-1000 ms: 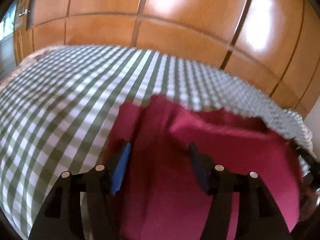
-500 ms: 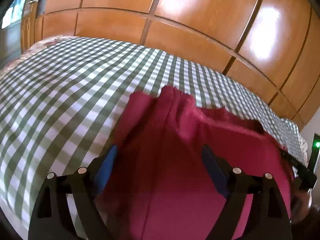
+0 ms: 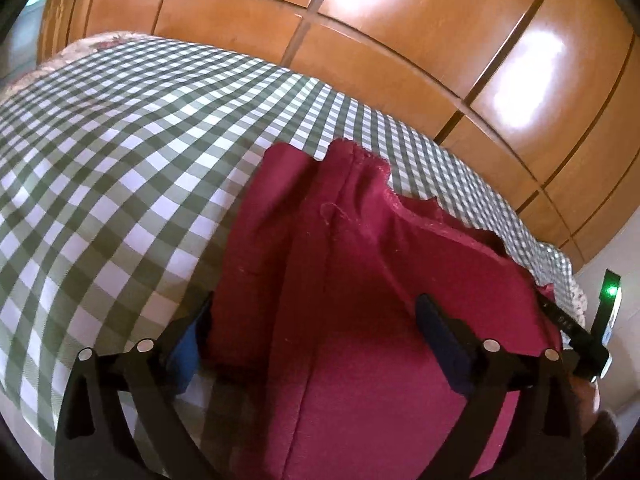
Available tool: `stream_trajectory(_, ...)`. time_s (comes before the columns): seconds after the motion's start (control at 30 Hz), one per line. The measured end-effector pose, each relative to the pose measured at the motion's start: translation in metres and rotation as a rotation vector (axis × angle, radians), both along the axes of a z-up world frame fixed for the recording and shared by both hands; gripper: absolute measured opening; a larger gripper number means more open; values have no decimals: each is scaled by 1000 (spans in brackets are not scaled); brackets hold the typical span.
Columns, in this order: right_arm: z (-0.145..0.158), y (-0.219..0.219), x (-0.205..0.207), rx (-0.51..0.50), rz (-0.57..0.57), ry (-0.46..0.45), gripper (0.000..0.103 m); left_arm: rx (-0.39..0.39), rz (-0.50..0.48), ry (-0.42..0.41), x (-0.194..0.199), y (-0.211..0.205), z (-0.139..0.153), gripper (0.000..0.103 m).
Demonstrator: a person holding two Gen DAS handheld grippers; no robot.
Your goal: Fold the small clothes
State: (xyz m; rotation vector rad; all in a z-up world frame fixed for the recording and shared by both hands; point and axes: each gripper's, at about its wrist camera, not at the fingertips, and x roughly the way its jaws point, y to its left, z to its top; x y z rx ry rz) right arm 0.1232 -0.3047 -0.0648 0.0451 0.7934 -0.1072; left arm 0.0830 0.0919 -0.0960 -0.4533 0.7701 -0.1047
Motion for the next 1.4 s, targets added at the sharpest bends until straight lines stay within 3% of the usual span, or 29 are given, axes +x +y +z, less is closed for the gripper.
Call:
stream_trajectory(0.4, 16, 3, -49, -84, -53, 18, 101, -99, -5, 22, 10, 11, 2, 96)
stream_trajectory(0.53, 24, 1, -65, -64, -61, 11, 101, -120, -7, 28, 13, 13, 2, 96)
stream_trajectory(0.77, 24, 6, -83, -21, -41, 30, 101, -65, -29, 42, 18, 9, 1, 94)
stream_trajectory(0.9, 2, 16, -79, -68, -23, 95, 101, -33, -37, 50, 21, 6, 0, 94)
stream_trajectory(1.13, -7, 23, -88, -122, -19, 12, 101, -9, -70, 55, 21, 5, -3, 94)
stream_trajectory(1.33, -7, 20, -88, -100, -27, -4, 101, -77, -57, 96, 31, 9, -4, 94)
stream_trajectory(1.4, -7, 20, -88, -97, -29, -8, 101, -137, -60, 109, 33, 12, -3, 86)
